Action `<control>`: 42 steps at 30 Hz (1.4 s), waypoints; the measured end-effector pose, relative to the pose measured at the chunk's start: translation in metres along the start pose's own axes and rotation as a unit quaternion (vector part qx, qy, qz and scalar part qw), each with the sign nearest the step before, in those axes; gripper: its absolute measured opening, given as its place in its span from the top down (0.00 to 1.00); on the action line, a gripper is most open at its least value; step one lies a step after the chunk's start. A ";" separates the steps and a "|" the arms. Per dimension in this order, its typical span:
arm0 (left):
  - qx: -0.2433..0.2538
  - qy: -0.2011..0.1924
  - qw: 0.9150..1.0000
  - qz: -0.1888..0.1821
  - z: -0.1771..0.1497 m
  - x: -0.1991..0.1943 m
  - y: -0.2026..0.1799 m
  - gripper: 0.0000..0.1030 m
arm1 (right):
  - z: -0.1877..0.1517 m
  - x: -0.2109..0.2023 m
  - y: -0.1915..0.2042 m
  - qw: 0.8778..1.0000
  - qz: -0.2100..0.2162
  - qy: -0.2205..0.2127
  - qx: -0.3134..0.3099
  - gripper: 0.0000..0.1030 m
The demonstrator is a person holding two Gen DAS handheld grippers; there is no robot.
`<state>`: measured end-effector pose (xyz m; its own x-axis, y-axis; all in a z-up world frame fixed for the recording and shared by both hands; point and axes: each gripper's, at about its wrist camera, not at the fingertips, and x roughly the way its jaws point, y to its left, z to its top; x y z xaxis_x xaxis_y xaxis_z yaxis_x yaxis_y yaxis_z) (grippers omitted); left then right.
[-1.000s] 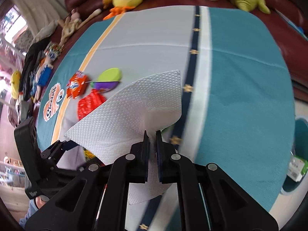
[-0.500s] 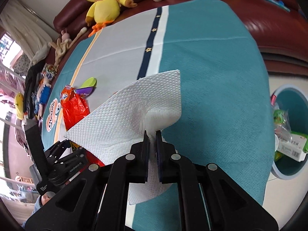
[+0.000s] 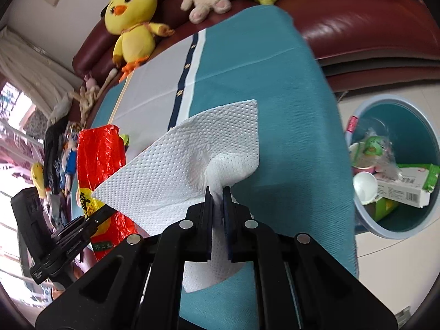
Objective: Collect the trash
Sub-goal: 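Grasp the white tissue with the right tool while the left tool grasps the red snack bag, then carry the tissue and red snack bag over the bin and release both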
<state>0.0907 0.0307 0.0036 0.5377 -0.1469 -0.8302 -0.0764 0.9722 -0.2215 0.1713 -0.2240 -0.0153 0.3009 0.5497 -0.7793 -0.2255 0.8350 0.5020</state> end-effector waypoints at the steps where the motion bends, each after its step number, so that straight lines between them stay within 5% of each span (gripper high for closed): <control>1: 0.008 0.001 1.000 -0.006 0.003 0.002 -0.008 0.96 | 0.000 -0.005 -0.005 1.000 0.000 -0.005 0.006 0.93; 10: 0.080 0.009 0.996 -0.049 0.024 0.022 -0.091 0.95 | 0.004 -0.056 -0.058 0.997 -0.016 -0.057 0.049 0.93; 22: 0.166 0.031 0.980 -0.110 0.036 0.055 -0.202 0.95 | 0.004 -0.120 -0.165 0.981 -0.058 -0.117 0.141 0.93; 39: 0.196 0.079 0.967 -0.140 0.057 0.114 -0.262 0.95 | 0.016 -0.078 -0.260 0.970 -0.097 -0.069 0.211 0.90; 41: 0.196 0.086 0.966 -0.144 0.057 0.122 -0.264 0.95 | 0.019 -0.071 -0.262 0.970 -0.099 -0.062 0.211 0.87; 42: 0.196 0.088 0.966 -0.144 0.057 0.125 -0.265 0.95 | 0.020 -0.066 -0.265 0.970 -0.100 -0.057 0.213 0.77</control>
<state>0.2261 -0.2352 -0.0121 0.3354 -0.4170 -0.8447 0.3968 0.8758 -0.2748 0.2293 -0.4810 -0.0891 0.4056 0.3551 -0.8422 0.2440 0.8460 0.4742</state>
